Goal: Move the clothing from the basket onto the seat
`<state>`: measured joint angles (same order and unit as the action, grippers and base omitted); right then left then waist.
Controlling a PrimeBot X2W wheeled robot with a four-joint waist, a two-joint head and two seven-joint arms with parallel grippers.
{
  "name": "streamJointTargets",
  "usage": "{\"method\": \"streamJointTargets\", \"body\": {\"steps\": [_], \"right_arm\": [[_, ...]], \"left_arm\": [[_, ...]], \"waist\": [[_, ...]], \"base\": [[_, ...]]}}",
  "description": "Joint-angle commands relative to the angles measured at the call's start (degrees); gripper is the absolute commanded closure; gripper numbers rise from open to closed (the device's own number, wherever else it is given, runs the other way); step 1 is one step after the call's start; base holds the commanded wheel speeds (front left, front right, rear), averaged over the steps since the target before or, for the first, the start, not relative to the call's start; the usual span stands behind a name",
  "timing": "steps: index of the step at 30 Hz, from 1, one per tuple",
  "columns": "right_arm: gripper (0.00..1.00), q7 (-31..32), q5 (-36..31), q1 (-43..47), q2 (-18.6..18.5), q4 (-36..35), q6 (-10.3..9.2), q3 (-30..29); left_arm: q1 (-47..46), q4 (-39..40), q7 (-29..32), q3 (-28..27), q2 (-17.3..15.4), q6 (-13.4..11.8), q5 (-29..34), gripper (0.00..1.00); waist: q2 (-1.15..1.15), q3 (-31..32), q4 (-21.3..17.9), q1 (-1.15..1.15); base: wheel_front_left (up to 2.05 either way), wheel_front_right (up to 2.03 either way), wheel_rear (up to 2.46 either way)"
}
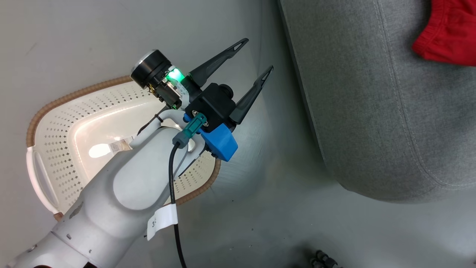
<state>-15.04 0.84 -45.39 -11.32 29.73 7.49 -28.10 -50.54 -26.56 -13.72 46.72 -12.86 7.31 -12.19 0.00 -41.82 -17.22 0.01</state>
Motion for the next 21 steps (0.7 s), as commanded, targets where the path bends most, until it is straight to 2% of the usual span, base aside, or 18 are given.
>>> {"method": "streamJointTargets", "body": {"steps": [1, 12, 21], "right_arm": [[0.0, -0.22, 0.32, 1.02, 0.43, -1.23, 0.01, -0.23], [0.0, -0.22, -0.16, 12.74, 1.76, -13.98, 0.01, 2.37], [0.0, -0.21, 0.59, 19.22, 3.33, -21.2, 0.01, 13.16]], "left_arm": [[-0.16, -0.23, -0.37, -0.04, -0.01, -0.29, -0.39, 0.0], [3.66, -1.71, -1.5, -2.06, 2.01, -1.84, -2.66, 0.0], [11.22, 2.88, -1.52, -11.04, 2.56, -4.62, -4.83, 0.0]], "waist": [[0.0, 0.61, 0.1, -0.01], [0.0, 9.96, 1.63, -0.01], [0.0, 20.24, 4.92, -0.01]], "base": [[0.0, 0.0, 0.0], [0.0, 0.0, 0.0], [0.0, 0.0, 0.0]]}}
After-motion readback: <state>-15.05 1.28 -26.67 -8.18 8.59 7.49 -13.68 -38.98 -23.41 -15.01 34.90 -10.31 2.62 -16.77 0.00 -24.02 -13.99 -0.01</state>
